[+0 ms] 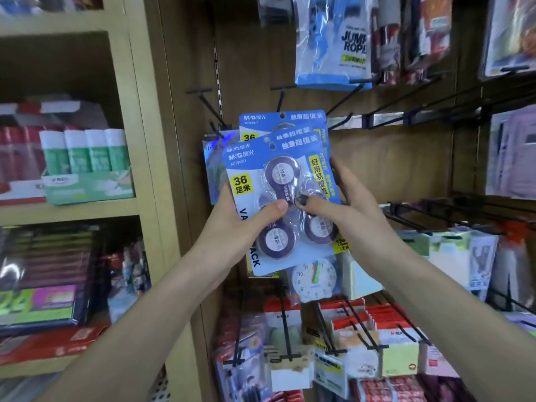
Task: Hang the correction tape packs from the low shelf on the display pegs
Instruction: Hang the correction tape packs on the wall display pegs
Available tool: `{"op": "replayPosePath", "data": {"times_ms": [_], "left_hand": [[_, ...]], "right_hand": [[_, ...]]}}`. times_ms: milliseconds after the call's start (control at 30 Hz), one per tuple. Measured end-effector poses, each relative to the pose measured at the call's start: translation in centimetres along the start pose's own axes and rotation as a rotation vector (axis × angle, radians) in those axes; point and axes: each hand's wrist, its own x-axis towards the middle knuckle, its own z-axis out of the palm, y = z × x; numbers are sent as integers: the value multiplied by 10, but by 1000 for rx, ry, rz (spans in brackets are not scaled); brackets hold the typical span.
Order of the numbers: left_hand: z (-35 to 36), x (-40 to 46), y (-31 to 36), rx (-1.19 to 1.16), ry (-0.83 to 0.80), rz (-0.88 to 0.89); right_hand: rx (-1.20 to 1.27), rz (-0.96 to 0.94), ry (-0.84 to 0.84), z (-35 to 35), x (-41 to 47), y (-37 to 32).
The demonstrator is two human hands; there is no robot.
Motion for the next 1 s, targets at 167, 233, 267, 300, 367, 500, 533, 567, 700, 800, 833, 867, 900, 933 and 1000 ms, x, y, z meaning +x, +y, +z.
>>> {"op": "replayPosePath", "data": {"times_ms": [167,233,267,300,367,500,533,567,700,800,833,867,900,933,1000], "left_hand": [[-1,6,1,-2,-20,-51],[-3,8,0,-8,-23,-77],[-3,9,-1,-12,-30,-90],[-4,10,-1,-15,-40,-106],[-4,14,0,-34,-53,-141],[-4,25,6,-91,-74,-237],[-4,28,7,-96,-80,-257],[-5,30,8,-100,-82,-273],[-4,35,11,-112,-86,-307],[-4,27,9,-91,-79,-290],[-4,23,8,-84,-70,-275],[-3,20,7,-85,-59,-257],[-3,16,7,-90,-43,-239],[-3,13,8,-95,-28,-220],[-3,6,10,-98,-11,-183]], "right_hand": [[54,47,-41,-1,7,3],[58,86,-38,-2,8,3],[53,114,-30,-1,10,3],[49,138,-25,-1,12,4],[46,184,-2,0,18,4],[62,271,-43,0,34,2],[61,294,-60,-1,39,2],[60,304,-82,-2,41,1],[80,333,-151,-9,40,0],[-54,325,-97,-3,55,13],[-119,331,-76,-5,57,20],[-152,356,-51,-4,61,25],[-159,376,-46,-2,61,25],[-172,391,-72,0,60,24],[-350,403,-197,-19,58,43]]}}
